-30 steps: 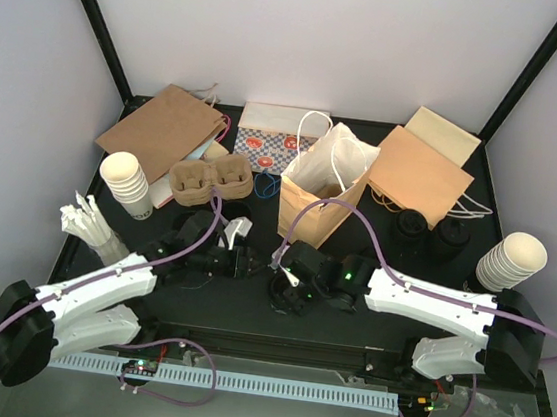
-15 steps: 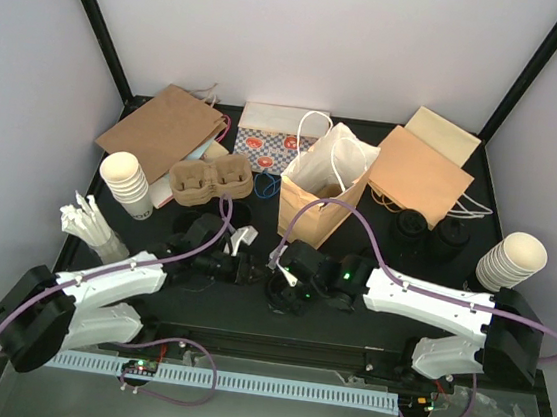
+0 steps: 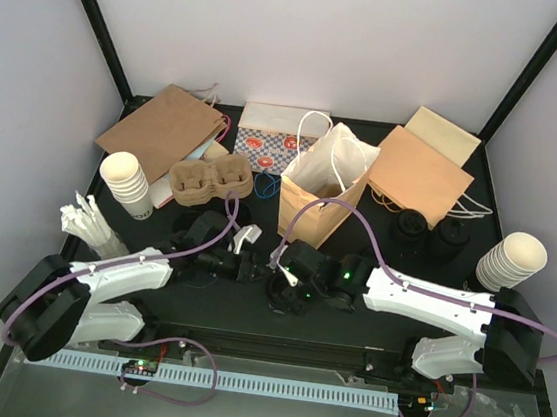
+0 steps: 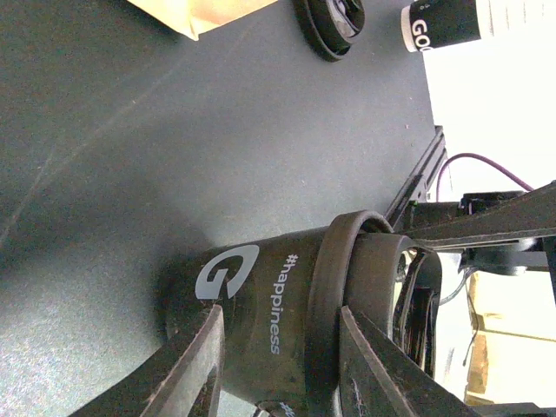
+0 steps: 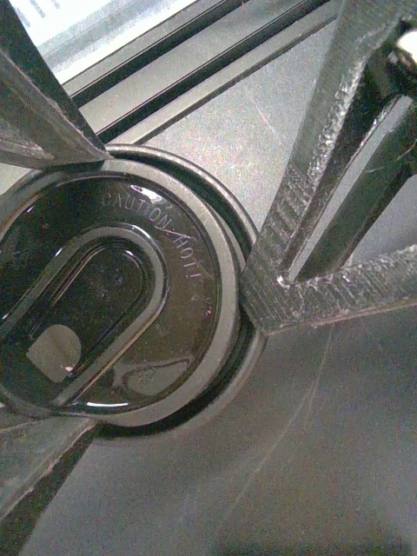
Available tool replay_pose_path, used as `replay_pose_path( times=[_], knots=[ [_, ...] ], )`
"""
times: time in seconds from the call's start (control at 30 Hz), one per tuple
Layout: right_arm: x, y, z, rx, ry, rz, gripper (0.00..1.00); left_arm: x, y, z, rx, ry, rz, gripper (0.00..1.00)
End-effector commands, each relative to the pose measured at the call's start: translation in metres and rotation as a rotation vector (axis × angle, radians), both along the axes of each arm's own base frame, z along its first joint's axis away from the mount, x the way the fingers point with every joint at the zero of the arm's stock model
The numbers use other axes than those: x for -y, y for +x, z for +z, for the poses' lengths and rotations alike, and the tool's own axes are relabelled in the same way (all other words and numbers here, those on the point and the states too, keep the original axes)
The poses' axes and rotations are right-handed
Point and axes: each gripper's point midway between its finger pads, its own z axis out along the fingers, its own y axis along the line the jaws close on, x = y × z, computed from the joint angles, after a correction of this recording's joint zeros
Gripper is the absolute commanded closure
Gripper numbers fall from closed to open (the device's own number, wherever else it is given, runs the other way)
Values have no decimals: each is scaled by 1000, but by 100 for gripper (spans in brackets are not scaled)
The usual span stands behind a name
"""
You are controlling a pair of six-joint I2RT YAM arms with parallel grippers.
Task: Pack the takeout coffee
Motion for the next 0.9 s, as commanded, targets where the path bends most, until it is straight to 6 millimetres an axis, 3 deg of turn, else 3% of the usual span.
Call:
replay_pose_path(
  times=[0.0, 0.27, 0.6, 0.87],
  knots=[
    [23, -29, -38, -146, -142, 44, 36, 9, -1, -1, 12, -8, -59, 62],
    [24, -29, -39, -145, -146, 42, 36, 14, 5, 6, 41, -15, -67, 56],
    [23, -29, -39, -147, -146, 45, 36, 15, 5, 1, 41, -6, -90, 52],
    [22, -29, -42, -152, -163, 49, 36, 6, -1, -30, -32, 95, -85, 55]
  ],
)
